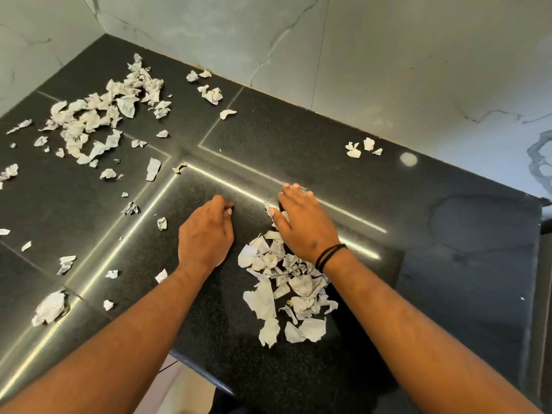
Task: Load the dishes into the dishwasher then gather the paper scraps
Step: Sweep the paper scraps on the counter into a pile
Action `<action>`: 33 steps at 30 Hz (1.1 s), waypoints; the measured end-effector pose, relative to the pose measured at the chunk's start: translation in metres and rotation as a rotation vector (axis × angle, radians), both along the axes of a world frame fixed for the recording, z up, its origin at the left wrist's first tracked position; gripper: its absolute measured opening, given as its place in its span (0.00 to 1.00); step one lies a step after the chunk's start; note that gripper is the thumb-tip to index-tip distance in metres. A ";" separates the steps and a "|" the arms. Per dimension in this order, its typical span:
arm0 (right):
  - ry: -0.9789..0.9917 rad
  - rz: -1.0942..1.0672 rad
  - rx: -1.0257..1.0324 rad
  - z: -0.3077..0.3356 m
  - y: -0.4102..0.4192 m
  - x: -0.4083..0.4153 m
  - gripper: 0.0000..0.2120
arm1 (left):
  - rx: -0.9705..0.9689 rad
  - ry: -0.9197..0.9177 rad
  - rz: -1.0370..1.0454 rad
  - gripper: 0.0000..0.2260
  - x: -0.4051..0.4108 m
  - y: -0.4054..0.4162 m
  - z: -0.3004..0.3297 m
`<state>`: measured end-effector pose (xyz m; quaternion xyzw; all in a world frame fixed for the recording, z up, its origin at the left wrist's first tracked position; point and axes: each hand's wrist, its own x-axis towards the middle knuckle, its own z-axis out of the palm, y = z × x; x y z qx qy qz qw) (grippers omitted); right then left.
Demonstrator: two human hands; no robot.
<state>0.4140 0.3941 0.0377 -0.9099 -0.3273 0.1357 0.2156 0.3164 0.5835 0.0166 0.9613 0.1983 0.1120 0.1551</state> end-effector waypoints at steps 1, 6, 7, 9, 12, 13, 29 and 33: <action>0.006 -0.001 0.062 0.000 -0.001 -0.003 0.22 | 0.000 -0.002 0.000 0.06 0.000 0.000 0.000; -0.140 -0.221 0.124 -0.001 -0.015 0.052 0.23 | 0.003 0.001 0.001 0.06 0.000 0.001 -0.002; -0.128 -0.267 0.053 -0.002 -0.021 0.070 0.27 | 0.004 0.001 0.001 0.06 0.000 0.001 -0.002; -0.089 -0.342 -0.062 -0.005 -0.032 0.099 0.32 | 0.005 -0.006 0.002 0.05 0.000 0.000 -0.002; -0.072 -0.350 -0.156 -0.009 -0.035 0.104 0.33 | 0.010 -0.018 0.000 0.05 0.000 0.001 -0.002; -0.067 -0.325 -0.138 -0.009 -0.031 0.094 0.32 | 0.011 -0.021 -0.002 0.05 0.000 0.001 -0.002; -0.091 -0.512 -0.088 -0.009 -0.066 0.123 0.33 | 0.005 -0.006 0.001 0.06 -0.001 0.000 -0.003; -0.048 -0.406 -0.072 -0.012 -0.060 0.120 0.29 | 0.007 -0.008 0.000 0.06 0.000 0.001 -0.003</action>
